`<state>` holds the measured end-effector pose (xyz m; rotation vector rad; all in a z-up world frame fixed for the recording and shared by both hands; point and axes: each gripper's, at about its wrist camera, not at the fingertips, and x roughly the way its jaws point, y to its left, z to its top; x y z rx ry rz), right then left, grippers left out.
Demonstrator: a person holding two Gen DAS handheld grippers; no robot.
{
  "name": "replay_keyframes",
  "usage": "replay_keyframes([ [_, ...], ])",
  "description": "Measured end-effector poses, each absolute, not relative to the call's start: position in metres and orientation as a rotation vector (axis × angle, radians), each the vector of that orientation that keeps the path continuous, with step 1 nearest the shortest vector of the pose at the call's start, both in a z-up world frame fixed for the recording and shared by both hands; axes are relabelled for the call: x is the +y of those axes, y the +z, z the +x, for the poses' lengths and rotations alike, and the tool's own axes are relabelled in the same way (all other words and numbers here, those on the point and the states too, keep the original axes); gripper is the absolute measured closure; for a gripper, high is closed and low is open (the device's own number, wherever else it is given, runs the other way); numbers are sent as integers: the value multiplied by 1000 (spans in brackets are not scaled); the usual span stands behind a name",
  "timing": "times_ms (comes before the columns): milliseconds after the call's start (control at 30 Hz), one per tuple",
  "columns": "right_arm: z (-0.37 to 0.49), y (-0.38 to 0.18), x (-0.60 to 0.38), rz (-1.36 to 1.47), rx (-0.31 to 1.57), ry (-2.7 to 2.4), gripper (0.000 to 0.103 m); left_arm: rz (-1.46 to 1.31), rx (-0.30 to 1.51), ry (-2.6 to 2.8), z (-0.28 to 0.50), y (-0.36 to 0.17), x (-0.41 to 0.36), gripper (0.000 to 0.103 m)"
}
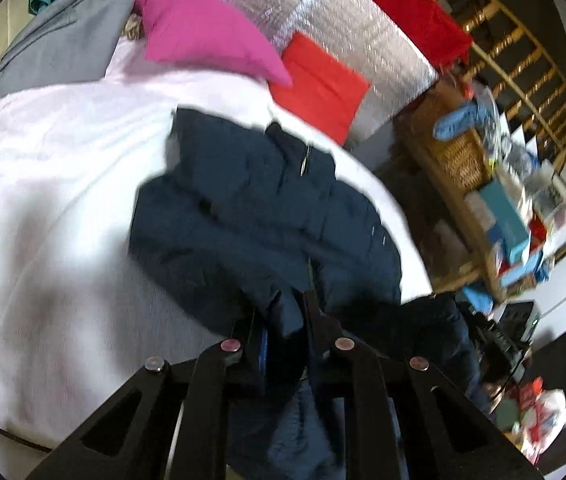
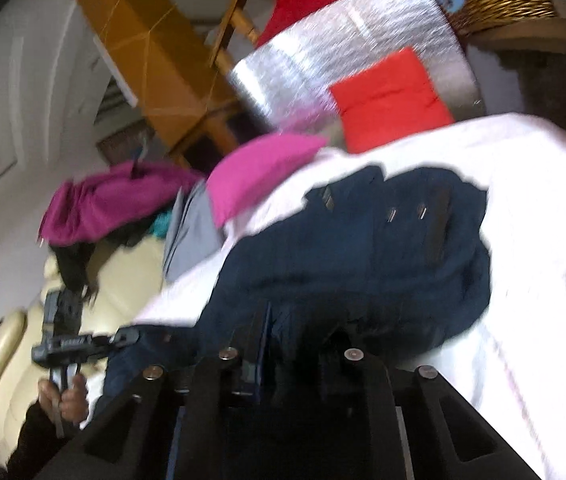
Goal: Fold large clothes
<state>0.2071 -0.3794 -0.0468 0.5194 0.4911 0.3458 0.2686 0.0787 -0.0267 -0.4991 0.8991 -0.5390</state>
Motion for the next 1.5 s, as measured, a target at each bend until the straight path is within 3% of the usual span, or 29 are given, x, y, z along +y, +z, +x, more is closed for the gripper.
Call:
replay_keyframes([
  [267,289,-49,-415,670,441,213,85,-568,773,-402,349,-25,66,88],
  [667,390,-79,-428,768,501,146,85,-607,816,-279,445,-69,56,87],
  [933,426,-107,-452,948,553,147,82,-612,825,-281,482,-73,50,81],
  [1067,437,-117,-462,1038,553,173,79,-639,818,-304,493,-73,51,66],
  [1133,439,-120,-467,1089,540,203,78,-693,790,-349,495,-72,55,46],
  [1233,443,-127,-479,1211,502,279,76,-792,752,-404,498,-71,64,32],
  [1300,444,-132,-484,1299,464,335,62,-862,748,-448,502,-73,69,26],
  [1367,443,-138,-489,1400,413,387,36,-935,754,-487,507,-77,75,23],
  [1500,445,-134,-488,1416,400,405,34,-1142,731,-560,514,-87,93,18],
])
